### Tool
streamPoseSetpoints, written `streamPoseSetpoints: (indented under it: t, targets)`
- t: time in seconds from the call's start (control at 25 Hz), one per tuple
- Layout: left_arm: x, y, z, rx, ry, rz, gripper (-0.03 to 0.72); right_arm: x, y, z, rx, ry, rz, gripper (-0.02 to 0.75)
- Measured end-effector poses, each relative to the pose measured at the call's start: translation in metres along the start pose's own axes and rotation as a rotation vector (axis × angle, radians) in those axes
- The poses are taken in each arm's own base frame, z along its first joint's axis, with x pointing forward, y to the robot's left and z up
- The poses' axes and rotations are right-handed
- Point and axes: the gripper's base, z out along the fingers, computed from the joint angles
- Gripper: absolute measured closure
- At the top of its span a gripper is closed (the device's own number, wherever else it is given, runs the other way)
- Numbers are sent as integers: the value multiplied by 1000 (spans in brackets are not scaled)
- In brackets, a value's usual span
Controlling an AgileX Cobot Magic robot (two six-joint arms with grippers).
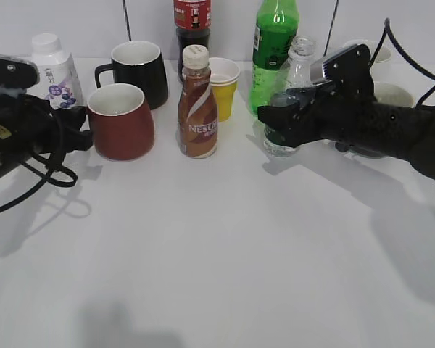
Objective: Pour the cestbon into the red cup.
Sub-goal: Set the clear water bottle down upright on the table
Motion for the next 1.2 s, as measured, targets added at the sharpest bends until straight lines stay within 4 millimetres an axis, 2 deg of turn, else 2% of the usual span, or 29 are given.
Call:
streamPoseSetpoints:
  t: [0.16, 0.48, 0.72, 0.88, 1.2]
  targets:
    - [2, 0, 0, -3, 26, -11, 250, -1, 0, 0, -2, -9, 3, 130]
    - [5, -1, -2, 11, 74, -17, 250, 2, 0, 0, 5, 25, 58, 118]
    - [-14, 1, -14, 23, 40, -36, 250, -10, -2, -7, 48, 88, 98, 118]
    - [-26, 2, -25, 44, 47, -52, 250, -22, 5, -15, 14, 132, 115, 118]
    - [-43, 4, -51, 87, 94, -109, 250, -27, 11, -25, 4, 258, 228, 118]
